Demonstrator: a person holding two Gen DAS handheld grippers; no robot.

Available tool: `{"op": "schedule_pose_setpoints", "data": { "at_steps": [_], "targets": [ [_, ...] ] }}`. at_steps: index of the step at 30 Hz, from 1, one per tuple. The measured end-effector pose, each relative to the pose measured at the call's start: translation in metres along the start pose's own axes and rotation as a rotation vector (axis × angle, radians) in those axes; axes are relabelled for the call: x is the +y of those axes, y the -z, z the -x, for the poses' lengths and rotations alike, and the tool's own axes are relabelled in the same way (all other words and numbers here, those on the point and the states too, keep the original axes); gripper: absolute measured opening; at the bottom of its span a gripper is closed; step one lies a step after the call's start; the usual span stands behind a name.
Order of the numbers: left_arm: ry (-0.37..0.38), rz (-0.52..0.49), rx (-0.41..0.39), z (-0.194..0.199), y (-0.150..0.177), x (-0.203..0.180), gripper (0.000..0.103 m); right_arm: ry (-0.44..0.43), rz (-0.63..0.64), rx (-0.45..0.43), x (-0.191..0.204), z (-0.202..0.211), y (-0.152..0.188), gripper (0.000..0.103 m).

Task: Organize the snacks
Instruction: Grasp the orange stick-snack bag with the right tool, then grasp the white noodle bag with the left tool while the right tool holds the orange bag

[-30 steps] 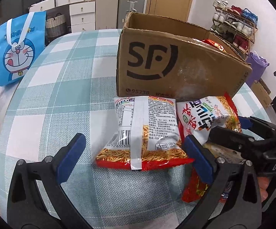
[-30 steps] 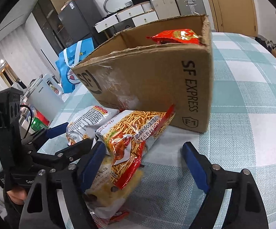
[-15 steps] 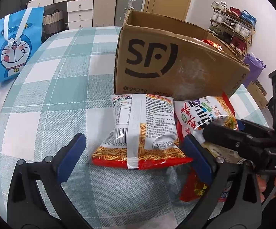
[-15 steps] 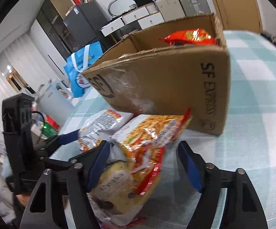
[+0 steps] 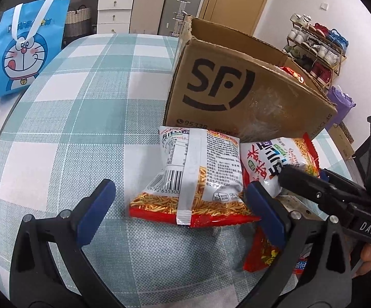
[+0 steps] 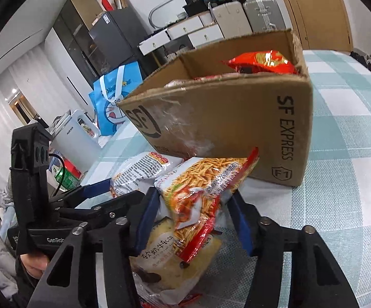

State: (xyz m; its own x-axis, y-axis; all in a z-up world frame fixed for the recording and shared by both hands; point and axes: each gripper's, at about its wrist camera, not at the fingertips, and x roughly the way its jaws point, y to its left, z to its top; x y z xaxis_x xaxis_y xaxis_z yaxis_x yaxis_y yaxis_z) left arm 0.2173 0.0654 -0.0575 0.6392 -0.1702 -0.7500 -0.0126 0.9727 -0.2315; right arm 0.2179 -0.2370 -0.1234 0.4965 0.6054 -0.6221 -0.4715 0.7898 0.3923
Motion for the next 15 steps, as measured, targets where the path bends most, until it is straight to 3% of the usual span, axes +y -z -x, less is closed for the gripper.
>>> {"op": "schedule_pose_setpoints", "data": {
  "at_steps": [2,9,15],
  "targets": [
    [0.004,0.001,0.000,0.000,0.000,0.001,0.101,0.020,0.027,-0.036,0.004,0.008,-0.001,0.043],
    [0.022,0.012,-0.006,0.002,0.002,0.002,0.101,0.047,0.070,-0.124,0.017,0.031,-0.007,0.042],
    [0.002,-0.007,-0.011,0.002,0.002,-0.002,0.101,0.018,0.054,-0.194,0.018,0.055,-0.017,0.042]
  ]
}}
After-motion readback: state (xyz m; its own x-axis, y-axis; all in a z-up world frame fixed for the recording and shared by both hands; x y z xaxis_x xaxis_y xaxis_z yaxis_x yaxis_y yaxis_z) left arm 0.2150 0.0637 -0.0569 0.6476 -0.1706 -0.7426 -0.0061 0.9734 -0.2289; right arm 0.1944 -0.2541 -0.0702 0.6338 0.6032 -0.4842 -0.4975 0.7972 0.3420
